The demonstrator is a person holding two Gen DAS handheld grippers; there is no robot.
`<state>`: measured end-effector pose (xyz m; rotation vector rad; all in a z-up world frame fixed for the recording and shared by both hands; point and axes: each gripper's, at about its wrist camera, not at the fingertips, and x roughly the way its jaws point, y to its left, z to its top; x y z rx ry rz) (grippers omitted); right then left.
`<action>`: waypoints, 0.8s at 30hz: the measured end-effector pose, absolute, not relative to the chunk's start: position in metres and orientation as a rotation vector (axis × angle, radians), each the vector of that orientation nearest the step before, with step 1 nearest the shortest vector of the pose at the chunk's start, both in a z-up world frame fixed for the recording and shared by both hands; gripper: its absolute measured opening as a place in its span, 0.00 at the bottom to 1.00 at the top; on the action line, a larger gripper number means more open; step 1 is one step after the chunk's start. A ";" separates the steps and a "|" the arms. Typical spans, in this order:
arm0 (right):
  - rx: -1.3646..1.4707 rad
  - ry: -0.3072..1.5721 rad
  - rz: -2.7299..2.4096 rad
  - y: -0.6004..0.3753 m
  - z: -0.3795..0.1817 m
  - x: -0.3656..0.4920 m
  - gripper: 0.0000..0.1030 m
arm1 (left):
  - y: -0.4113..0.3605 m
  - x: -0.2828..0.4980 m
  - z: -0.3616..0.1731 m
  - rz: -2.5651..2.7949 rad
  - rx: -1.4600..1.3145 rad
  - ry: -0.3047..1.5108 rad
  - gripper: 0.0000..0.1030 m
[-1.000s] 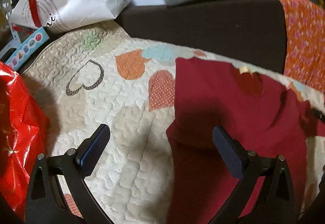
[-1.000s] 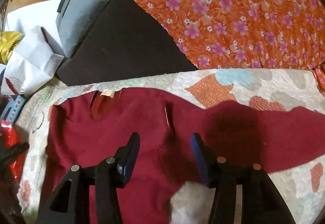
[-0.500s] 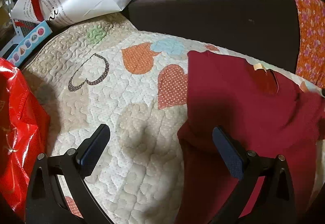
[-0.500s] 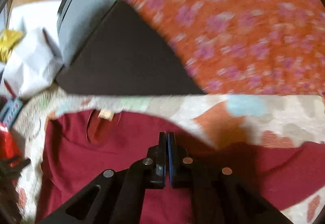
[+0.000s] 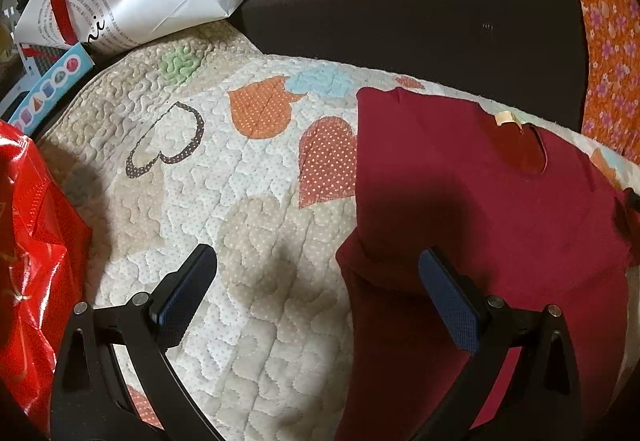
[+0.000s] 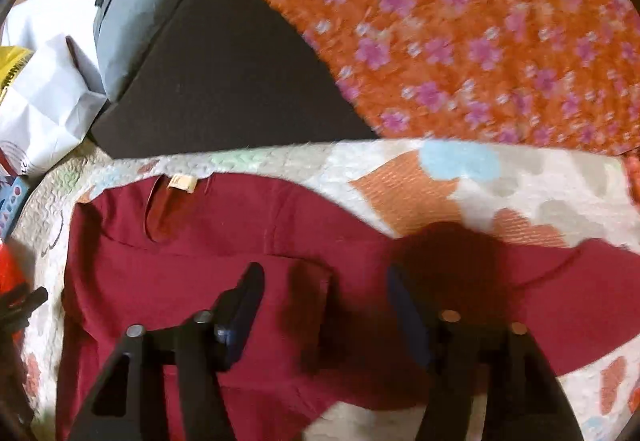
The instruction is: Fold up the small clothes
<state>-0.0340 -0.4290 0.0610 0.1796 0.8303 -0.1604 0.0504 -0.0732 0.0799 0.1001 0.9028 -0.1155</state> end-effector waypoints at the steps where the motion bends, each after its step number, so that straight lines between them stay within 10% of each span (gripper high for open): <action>1: 0.183 0.854 -0.156 -0.426 0.056 -0.030 0.48 | -0.073 0.050 0.080 -0.114 0.097 0.902 0.99; 3: 0.151 0.894 -0.153 -0.417 0.044 -0.021 0.05 | -0.072 0.051 0.081 -0.112 0.088 0.900 0.99; 4: 0.114 0.888 -0.161 -0.412 0.045 -0.021 0.02 | -0.071 0.052 0.081 -0.110 0.085 0.902 0.99; 24: 0.209 0.733 -0.319 -0.456 0.069 -0.072 0.11 | -0.096 0.056 0.062 -0.149 0.115 0.927 0.99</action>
